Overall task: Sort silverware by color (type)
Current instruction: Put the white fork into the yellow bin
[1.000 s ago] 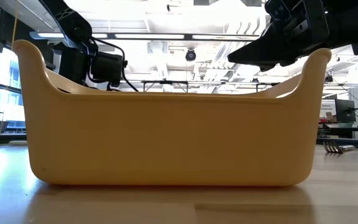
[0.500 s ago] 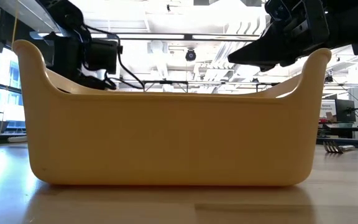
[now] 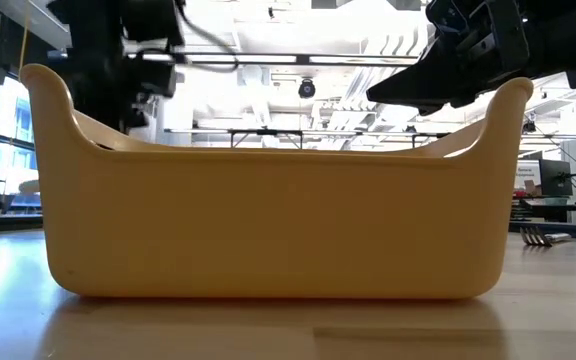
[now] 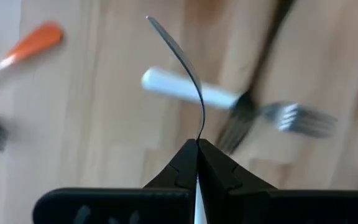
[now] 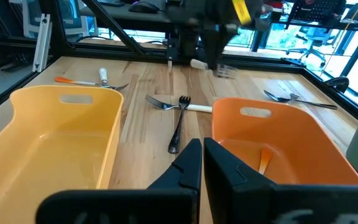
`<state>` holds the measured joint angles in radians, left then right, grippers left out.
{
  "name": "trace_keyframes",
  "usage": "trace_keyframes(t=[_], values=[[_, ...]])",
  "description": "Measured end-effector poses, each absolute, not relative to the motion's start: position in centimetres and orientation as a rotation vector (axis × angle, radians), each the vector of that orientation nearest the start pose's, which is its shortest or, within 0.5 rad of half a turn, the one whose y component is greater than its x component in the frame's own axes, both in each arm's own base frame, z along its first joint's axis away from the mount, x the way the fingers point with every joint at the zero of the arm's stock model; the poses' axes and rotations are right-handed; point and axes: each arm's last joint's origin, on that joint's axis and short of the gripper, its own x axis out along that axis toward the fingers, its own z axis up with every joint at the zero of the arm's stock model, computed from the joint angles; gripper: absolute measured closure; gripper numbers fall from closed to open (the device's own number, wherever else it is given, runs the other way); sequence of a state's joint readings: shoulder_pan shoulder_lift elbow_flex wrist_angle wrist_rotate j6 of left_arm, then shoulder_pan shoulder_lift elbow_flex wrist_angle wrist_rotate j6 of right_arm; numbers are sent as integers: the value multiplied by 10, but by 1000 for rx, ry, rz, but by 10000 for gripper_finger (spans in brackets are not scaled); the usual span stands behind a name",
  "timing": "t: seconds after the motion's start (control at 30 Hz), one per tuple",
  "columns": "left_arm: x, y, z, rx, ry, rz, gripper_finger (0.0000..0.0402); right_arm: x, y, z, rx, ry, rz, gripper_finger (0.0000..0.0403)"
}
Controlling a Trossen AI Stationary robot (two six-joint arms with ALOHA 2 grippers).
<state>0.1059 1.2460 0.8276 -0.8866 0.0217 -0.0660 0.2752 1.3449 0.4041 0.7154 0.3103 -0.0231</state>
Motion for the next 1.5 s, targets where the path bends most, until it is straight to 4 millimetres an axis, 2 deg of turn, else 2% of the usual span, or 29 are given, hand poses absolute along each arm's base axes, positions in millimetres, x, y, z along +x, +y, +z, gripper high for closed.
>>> trace_keyframes(t=[0.33, 0.5, 0.73, 0.9, 0.97, 1.1, 1.3, 1.5], values=[[228, -36, 260, -152, 1139, -14, 401, 240, 59, 177, -88, 217, -32, 403], [246, -63, 280, -187, 1055, -70, 401, 240, 59, 177, -86, 212, -31, 403], [287, -96, 289, -164, 1025, -151, 401, 240, 59, 177, -78, 210, -32, 403], [325, -120, 292, -258, 961, -304, 401, 240, 59, 177, -70, 211, -29, 403], [337, -127, 289, -276, 964, -335, 401, 240, 59, 177, -66, 211, -29, 403], [357, -132, 269, -280, 1024, -313, 401, 240, 59, 177, -62, 211, -30, 403], [382, -126, 238, -244, 1044, -299, 401, 240, 59, 177, -60, 213, -30, 403], [396, -114, 215, -227, 1067, -275, 401, 240, 59, 177, -43, 218, -33, 403]])
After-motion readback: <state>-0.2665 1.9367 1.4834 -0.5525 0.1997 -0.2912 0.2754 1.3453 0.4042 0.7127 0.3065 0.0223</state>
